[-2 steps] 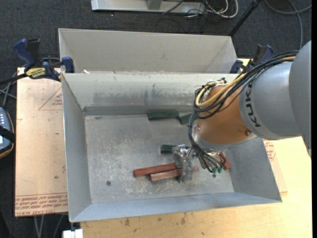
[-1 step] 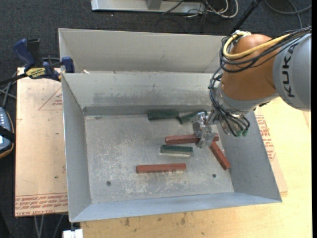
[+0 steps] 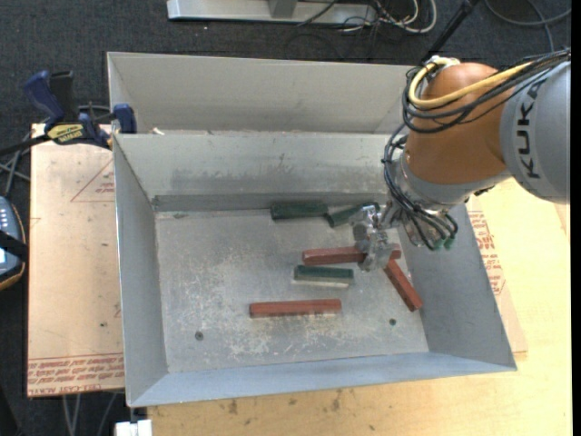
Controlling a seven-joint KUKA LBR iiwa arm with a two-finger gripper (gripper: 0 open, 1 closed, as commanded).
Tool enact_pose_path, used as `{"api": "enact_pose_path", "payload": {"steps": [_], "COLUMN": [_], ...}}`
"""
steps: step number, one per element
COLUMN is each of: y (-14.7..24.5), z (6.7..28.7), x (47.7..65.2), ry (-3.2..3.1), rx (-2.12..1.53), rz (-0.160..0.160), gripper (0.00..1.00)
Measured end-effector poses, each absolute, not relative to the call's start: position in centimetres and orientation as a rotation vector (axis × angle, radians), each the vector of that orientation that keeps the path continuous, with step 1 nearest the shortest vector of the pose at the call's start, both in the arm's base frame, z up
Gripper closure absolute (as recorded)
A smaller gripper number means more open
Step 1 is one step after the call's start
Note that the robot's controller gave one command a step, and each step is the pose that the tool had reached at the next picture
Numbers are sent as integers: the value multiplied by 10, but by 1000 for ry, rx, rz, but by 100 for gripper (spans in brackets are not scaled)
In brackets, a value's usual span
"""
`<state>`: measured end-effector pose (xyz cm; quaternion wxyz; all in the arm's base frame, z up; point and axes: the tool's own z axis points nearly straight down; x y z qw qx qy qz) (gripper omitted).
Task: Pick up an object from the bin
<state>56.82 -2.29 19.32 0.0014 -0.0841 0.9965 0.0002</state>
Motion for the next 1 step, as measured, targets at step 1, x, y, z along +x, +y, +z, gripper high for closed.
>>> {"api": "enact_pose_path", "payload": {"steps": [1], "y": [-32], "z": [239], "x": [548], "ry": [3136], "rx": [-268], "rz": [3], "gripper": [100]}}
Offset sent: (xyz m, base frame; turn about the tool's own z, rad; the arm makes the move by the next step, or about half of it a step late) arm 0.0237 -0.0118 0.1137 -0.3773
